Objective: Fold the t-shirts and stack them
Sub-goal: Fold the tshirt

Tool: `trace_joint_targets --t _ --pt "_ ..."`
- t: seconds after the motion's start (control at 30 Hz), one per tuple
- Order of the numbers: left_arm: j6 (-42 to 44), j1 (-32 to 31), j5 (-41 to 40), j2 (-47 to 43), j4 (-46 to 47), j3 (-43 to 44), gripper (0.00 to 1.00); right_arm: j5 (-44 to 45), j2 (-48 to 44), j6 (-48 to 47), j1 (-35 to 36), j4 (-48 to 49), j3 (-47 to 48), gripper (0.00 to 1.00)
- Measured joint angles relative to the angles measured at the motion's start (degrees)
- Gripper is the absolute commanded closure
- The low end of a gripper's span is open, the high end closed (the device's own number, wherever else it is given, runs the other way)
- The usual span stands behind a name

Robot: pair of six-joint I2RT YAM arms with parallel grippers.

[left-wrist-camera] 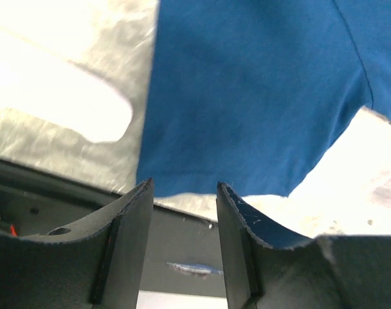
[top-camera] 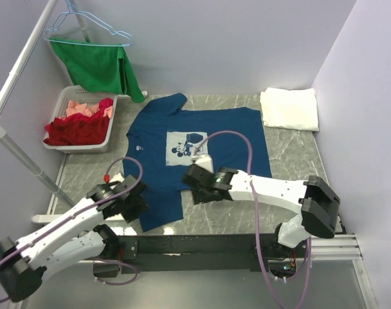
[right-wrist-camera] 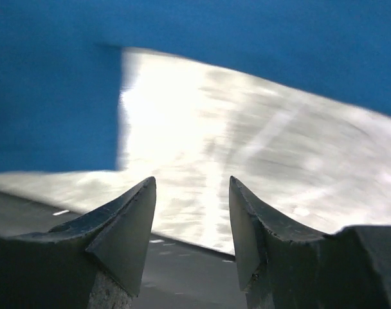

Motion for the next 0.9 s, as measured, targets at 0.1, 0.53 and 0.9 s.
trace_joint_targets --t 0.1,0.53,0.9 --pt "-4.5 -1.1 0.0 -5.3 -3.3 -1.3 0.53 -0.9 -3.2 1.3 -5.1 -0.6 -6.2 0.43" --pt "-9.7 -3.9 0.0 4.3 -4.3 -1.7 0.53 -4.2 -8.1 1.2 -15.2 -0.3 -12.6 0.44" --pt "-12.9 -7.6 1.1 7.4 -0.6 -3.7 0.57 -5.2 -8.1 1.2 -16.1 -0.3 -12.6 0.44"
